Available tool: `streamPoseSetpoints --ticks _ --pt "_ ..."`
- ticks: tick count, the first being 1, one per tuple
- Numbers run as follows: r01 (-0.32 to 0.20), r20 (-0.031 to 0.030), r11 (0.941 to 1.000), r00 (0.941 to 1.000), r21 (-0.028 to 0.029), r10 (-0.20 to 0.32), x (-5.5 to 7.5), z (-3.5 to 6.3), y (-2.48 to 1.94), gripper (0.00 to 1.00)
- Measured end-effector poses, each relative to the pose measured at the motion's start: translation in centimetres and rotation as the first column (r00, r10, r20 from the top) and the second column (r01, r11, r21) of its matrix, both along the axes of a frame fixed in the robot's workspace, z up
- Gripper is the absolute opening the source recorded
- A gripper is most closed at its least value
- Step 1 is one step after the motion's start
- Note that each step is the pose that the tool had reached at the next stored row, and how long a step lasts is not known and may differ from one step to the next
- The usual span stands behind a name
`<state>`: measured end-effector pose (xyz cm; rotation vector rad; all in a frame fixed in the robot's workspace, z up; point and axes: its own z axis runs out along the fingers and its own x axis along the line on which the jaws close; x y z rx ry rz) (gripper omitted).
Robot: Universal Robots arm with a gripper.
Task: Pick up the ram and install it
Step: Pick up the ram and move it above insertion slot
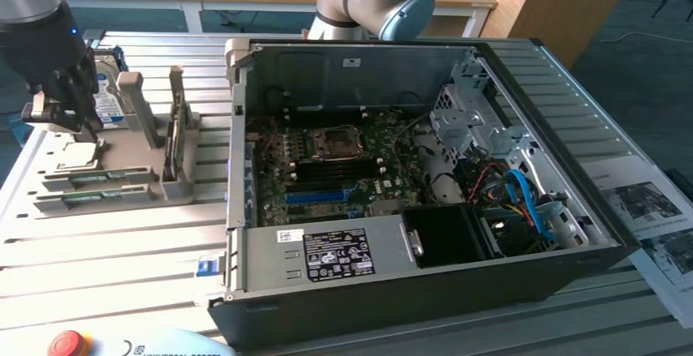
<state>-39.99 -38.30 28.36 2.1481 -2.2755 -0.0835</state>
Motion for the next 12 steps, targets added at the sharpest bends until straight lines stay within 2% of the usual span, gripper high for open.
streamPoseSetpoints --ticks 5,12 --pt "0.0 0.0 1.0 1.0 -0.0001 0.0 0.01 0.0 -0.04 0.3" --pt "0.0 0.0 1.0 1.0 -0.0001 0.0 0.0 -0.01 -0.45 0.3"
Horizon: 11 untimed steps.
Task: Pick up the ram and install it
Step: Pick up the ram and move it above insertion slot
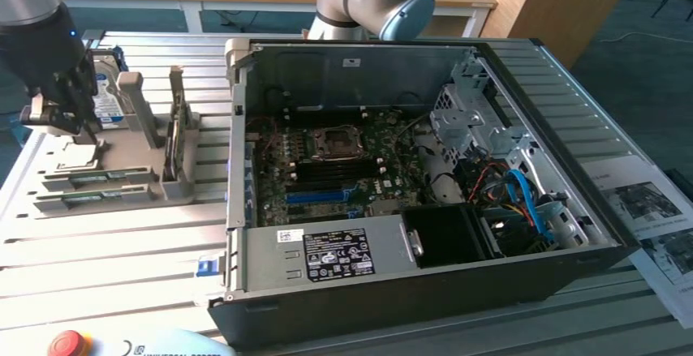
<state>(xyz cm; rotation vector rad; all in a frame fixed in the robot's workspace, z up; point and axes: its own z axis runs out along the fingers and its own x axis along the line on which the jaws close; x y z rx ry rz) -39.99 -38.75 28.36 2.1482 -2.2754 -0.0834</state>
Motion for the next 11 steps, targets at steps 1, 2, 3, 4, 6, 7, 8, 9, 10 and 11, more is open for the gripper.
streamPoseSetpoints --ticks 1,2,3,4,6,7,8,9,10,11 --pt "0.0 0.0 1.0 1.0 0.0 0.0 0.0 0.0 0.0 0.3" --pt "0.0 0.0 1.0 1.0 0.0 0.0 0.0 0.0 0.0 0.3" --pt "0.0 0.0 1.0 1.0 0.0 0.0 0.0 0.0 -0.01 0.3" --pt "0.0 0.0 1.0 1.0 0.0 0.0 0.0 0.0 -0.01 0.3" --pt "0.0 -0.0001 1.0 1.0 -0.0001 0.0 0.0 -0.01 -0.01 0.3" --pt "0.0 0.0 1.0 1.0 -0.0001 0.0 0.0 -0.03 -0.01 0.3" --pt "0.0 0.0001 1.0 1.0 0.0001 0.0 0.0 -0.07 -0.01 0.3" --pt "0.0 0.0001 1.0 1.0 0.0 0.0 0.0 -0.11 -0.01 0.3" --pt "0.0 0.0 1.0 1.0 0.0 0.0 0.0 -0.16 -0.01 0.3" --pt "0.0 0.0001 1.0 1.0 0.0 0.0 0.0 -0.21 -0.01 0.3"
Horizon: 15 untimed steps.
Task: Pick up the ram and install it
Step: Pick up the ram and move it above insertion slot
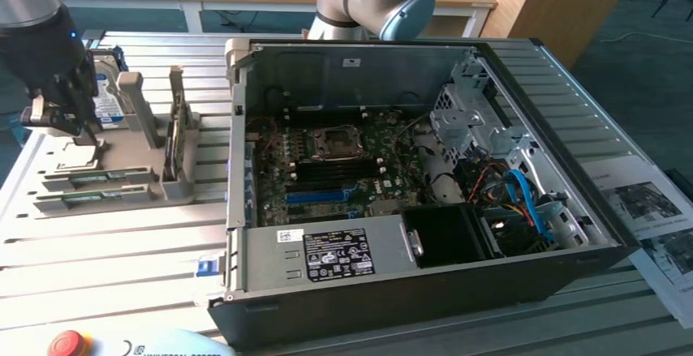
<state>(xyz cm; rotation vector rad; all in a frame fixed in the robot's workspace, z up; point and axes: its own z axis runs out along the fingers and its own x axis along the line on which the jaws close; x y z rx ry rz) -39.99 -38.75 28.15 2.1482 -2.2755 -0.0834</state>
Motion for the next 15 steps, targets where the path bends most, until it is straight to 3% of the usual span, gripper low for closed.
streamPoseSetpoints --ticks 15 --pt "0.0 -0.0001 1.0 1.0 -0.0001 0.0 0.0 -0.24 0.0 0.3"
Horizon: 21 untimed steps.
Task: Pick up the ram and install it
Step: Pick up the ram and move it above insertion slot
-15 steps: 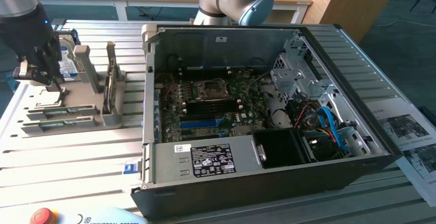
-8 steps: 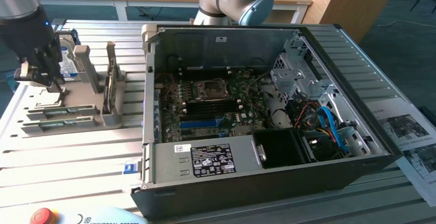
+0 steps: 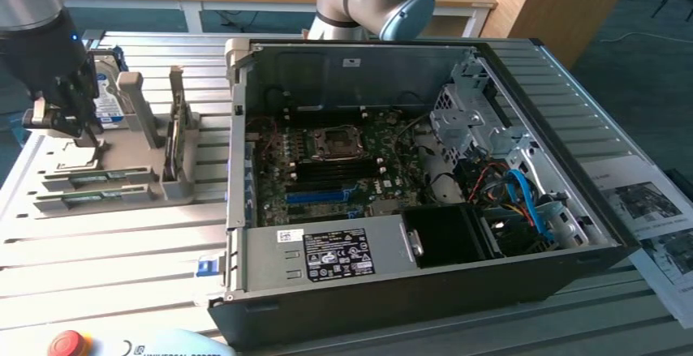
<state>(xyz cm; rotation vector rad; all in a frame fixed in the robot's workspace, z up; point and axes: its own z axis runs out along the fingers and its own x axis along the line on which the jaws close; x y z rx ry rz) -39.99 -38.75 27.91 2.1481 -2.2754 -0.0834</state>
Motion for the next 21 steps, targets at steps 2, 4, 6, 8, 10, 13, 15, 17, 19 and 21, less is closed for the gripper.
streamPoseSetpoints --ticks 2,4,6,8,10,13,15,17,19,21 --pt "0.0 0.0001 1.0 1.0 0.0 0.0 0.0 -0.01 0.0 0.3" --pt "0.0 0.0002 1.0 1.0 0.0001 0.0 -0.2 -0.02 0.0 0.3" --pt "0.0 0.0001 1.0 1.0 0.0001 0.0 -0.5 -0.03 0.0 0.3" --pt "0.0 0.0001 1.0 1.0 0.0 0.0 -0.6 -0.03 0.0 0.3" --pt "0.0 0.0 1.0 1.0 0.0 0.0 -0.6 -0.03 0.0 0.3" --pt "0.0 0.0 1.0 1.0 0.0 0.0 -0.7 -0.05 0.01 0.3" --pt "0.0 0.0007 1.0 1.0 0.0 0.0 -1.1 -0.04 0.0 0.3" --pt "0.0 0.0011 1.0 1.0 0.0 0.0 -1.4 -0.05 0.0 0.3" --pt "0.0 0.0012 1.0 1.0 0.0 0.0 -1.5 -0.06 -0.01 0.3" --pt "0.0 0.0014 1.0 1.0 0.0001 0.0 -1.5 -0.18 -0.03 0.3"
